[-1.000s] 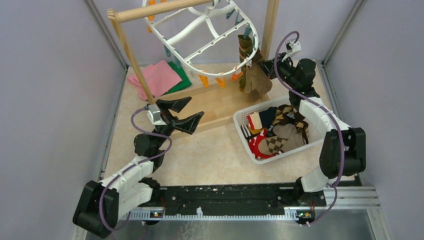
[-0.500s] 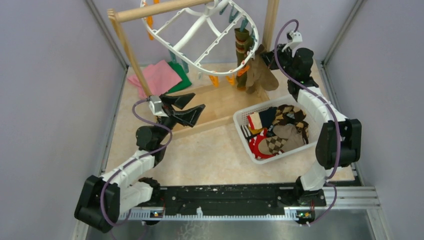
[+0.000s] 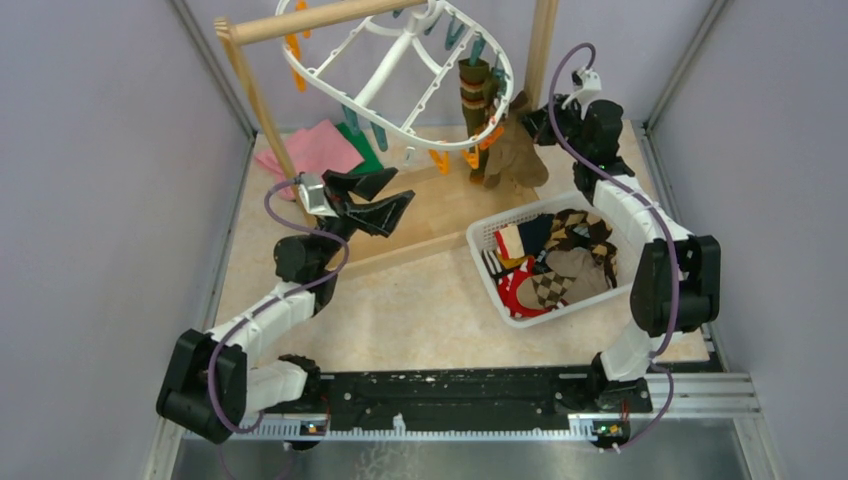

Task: Clip the socks to the hanger
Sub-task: Rotate the hanger at the clothesline.

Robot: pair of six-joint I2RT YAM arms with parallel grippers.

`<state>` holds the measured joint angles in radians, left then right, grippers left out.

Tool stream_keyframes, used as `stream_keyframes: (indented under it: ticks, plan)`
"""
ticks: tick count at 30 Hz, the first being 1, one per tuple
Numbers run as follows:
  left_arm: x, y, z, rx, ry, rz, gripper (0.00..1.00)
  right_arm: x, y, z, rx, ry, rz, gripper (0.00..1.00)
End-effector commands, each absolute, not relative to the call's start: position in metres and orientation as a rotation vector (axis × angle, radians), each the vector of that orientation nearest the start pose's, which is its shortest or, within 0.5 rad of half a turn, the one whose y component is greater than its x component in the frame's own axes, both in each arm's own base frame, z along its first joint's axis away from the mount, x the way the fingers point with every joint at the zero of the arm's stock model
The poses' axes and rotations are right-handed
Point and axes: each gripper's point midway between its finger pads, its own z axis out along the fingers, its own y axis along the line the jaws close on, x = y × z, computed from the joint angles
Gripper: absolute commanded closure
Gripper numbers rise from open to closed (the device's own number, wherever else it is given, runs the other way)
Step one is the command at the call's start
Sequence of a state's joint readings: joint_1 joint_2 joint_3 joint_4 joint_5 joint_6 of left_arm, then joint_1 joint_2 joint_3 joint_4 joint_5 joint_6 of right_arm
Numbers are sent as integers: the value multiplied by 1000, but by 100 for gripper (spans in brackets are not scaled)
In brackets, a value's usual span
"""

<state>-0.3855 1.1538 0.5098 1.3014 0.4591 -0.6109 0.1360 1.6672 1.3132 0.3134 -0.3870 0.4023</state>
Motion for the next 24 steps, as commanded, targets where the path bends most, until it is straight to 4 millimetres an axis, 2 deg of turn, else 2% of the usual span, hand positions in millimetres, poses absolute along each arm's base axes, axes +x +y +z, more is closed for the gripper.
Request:
stream_keyframes:
  ticks: [1, 4, 6, 13, 18, 24]
  plan:
    - [267, -216, 414, 350, 826, -1150, 25, 502, 148, 317, -96, 1606, 729, 100]
    - [267, -224, 422, 345, 798, -1215, 41, 500, 150, 317, -105, 1608, 742, 100]
    - [267, -233, 425, 358, 782, -1256, 44, 499, 152, 316, -109, 1610, 751, 100]
    - [287, -260, 417, 337, 806, -1272, 45, 489, 160, 315, -153, 1605, 796, 100]
    - [288, -277, 418, 381, 772, -1307, 59, 480, 164, 319, -193, 1582, 828, 89]
    - [283, -287, 416, 419, 734, -1334, 76, 473, 164, 322, -218, 1569, 820, 86]
